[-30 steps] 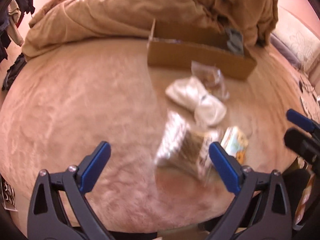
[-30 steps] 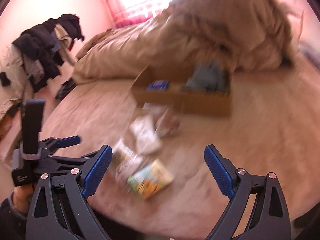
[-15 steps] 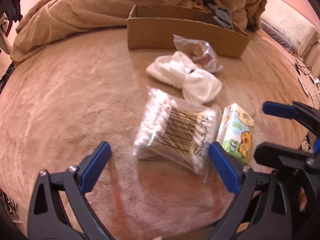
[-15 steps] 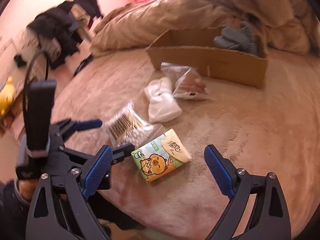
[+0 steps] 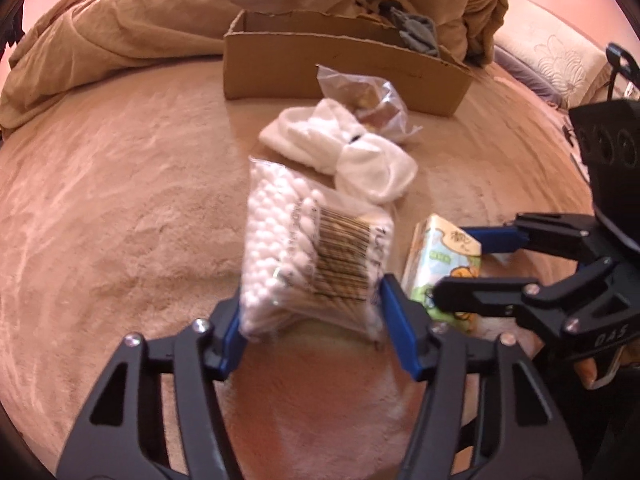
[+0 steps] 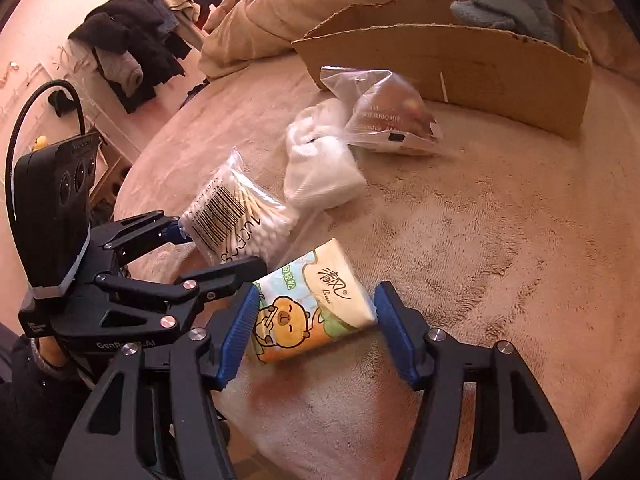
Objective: Organize objects
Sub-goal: 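Grasp the cotton swab bag with the left gripper while the right grasps the cartoon tissue pack, then carry both packs into the cardboard box and release them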
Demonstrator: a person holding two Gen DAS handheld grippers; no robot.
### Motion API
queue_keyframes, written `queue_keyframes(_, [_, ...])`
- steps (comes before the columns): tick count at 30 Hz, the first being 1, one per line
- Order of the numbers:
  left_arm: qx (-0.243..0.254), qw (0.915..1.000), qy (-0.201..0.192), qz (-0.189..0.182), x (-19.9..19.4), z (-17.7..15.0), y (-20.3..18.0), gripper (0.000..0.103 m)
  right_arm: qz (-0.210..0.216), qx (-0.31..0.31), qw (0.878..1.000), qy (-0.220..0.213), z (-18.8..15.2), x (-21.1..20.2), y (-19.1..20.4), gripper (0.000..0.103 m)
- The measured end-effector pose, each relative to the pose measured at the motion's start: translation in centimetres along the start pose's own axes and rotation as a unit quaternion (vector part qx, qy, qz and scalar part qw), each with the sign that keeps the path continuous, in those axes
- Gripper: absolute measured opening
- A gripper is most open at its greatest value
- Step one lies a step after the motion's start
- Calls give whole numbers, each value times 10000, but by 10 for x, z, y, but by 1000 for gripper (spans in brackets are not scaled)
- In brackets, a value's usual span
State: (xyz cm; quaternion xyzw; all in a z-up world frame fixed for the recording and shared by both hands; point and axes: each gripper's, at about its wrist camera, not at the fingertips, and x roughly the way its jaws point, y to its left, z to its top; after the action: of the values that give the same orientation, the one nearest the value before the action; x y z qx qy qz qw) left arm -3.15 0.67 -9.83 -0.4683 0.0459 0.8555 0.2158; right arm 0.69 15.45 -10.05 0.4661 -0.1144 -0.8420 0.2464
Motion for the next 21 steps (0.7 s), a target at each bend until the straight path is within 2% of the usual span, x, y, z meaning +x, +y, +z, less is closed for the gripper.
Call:
queue_keyframes(6, [62, 10000, -6, -46, -3, -2, -1, 57, -89, -313, 9995, 59, -11, 0, 11, 62])
queue_keyframes(7, [38, 10000, 3, -57, -3, -1, 0, 57, -135, -446, 9989, 38, -13, 1, 12, 65])
queue_keyframes(9, [-14, 10000, -20, -95, -5, -2, 1, 57, -232, -715, 9972, 51, -17, 7, 21, 83])
queue_keyframes(11, [-77, 9999, -10, -138, -5, -2, 2, 56, -760, -1389, 9873, 123, -25, 19, 43, 87])
queue_keyframes(12, [-80, 9999, -17, -139, -6, -2, 3, 56, -1117, -1743, 9782, 146, -30, 25, 55, 86])
queue_keyframes(13, [-85, 9999, -24, -138, -6, -3, 2, 56, -1254, -1829, 9751, 52, -34, 24, 60, 85])
queue_keyframes(14, [-92, 9999, -31, -139, -5, -2, 0, 57, -1169, -1659, 9792, -5, -32, 20, 56, 73])
queue_keyframes(15, [-107, 9998, -32, -151, -5, -2, 0, 57, -1032, -1413, 9845, -92, -28, 13, 49, 49])
queue_keyframes(18, [-174, 9997, -19, -191, -4, -1, 2, 57, -701, -669, 9946, -377, -16, -11, 19, 46])
queue_keyframes(21, [-166, 9998, -7, -148, -4, 0, 1, 57, -714, -589, 9952, -333, -18, -17, 9, 46])
